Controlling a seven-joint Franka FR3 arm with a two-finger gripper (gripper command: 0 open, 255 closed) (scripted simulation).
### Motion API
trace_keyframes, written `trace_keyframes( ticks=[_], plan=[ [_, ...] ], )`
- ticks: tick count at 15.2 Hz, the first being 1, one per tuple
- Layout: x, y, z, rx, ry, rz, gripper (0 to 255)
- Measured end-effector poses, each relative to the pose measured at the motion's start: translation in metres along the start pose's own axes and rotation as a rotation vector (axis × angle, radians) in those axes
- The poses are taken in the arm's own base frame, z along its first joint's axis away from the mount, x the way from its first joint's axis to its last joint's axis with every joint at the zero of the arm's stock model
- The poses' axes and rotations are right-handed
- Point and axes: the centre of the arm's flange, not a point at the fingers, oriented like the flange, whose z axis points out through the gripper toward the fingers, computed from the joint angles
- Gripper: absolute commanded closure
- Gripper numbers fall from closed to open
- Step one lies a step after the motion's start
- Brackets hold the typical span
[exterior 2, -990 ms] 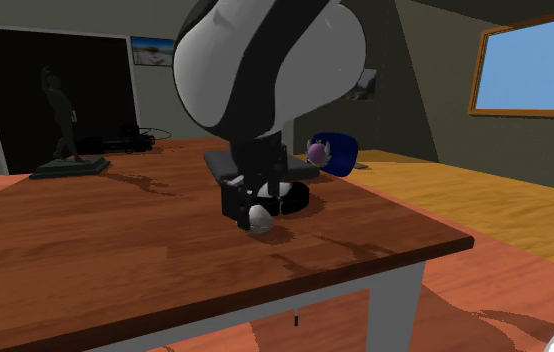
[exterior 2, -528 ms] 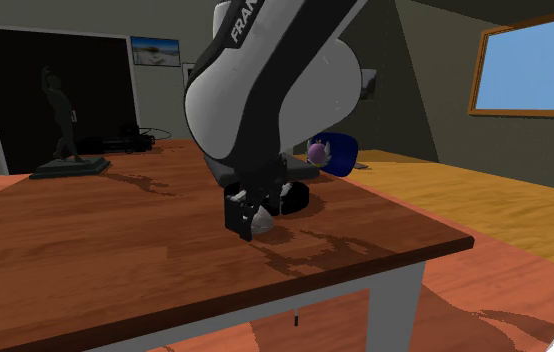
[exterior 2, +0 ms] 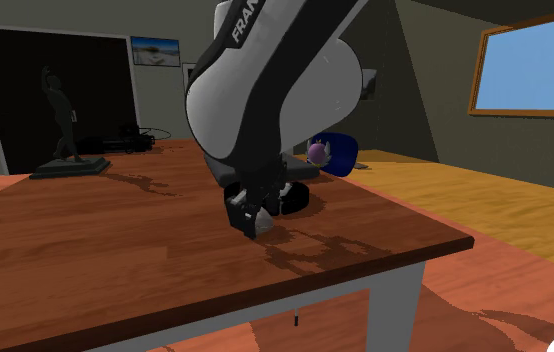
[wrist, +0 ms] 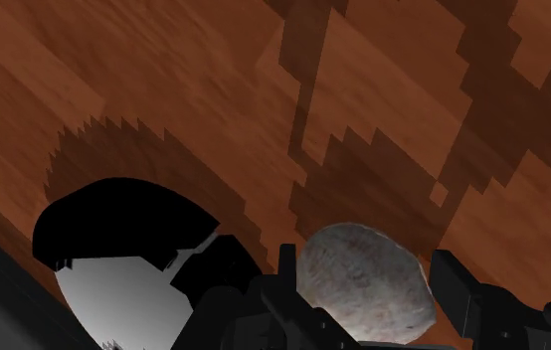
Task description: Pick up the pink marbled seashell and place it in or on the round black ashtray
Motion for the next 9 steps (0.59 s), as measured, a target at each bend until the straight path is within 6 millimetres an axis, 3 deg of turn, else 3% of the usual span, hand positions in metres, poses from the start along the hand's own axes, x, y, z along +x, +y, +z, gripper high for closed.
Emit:
trace_keyframes(
  ticks=[9],
  plan=[
    [0.0011,0.0013,-0.0051,0.002,-0.002,-0.002,255]
  ],
)
